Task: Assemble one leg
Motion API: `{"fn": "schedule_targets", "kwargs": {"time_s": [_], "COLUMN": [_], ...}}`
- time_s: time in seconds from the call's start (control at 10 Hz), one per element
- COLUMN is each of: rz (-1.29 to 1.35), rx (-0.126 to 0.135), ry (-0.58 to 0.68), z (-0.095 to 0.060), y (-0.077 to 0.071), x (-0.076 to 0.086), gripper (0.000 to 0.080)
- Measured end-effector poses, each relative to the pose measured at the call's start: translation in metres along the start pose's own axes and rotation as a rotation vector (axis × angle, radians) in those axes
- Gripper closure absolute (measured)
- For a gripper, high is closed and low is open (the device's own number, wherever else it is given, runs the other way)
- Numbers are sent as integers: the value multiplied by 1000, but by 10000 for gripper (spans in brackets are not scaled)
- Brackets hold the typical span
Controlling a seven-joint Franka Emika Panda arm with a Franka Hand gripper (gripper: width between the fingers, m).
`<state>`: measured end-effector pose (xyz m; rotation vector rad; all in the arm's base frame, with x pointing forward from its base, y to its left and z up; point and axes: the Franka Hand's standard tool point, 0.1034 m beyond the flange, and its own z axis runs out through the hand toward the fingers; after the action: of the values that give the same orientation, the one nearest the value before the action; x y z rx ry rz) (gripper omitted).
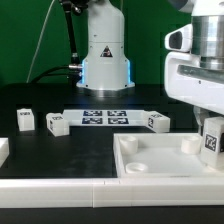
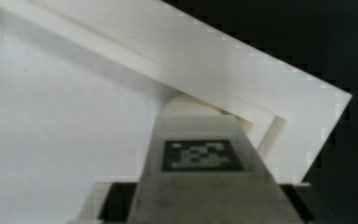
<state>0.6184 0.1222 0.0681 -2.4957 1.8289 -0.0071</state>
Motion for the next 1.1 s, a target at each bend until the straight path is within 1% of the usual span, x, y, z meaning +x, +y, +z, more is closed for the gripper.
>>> {"fn": "schedule_targets", "kwargs": {"time_s": [0.2,0.3,0.5,0.7,0.8,0.9,1.0,1.1], "rz": [211,250,410,397,362,313,180,51], "rx": [4,5,7,8,8,9,12,14], "ry": [-19,-23,-37,-37,-37,-37,-34,-33], "z": [0,0,0,0,0,0,0,0], "y": [-1,-1,-1,-2,-2,-2,-1,-1], "x": [-2,-2,-3,-4,-4,-3,-1,0], "gripper": [509,509,509,509,345,345,187,159]}}
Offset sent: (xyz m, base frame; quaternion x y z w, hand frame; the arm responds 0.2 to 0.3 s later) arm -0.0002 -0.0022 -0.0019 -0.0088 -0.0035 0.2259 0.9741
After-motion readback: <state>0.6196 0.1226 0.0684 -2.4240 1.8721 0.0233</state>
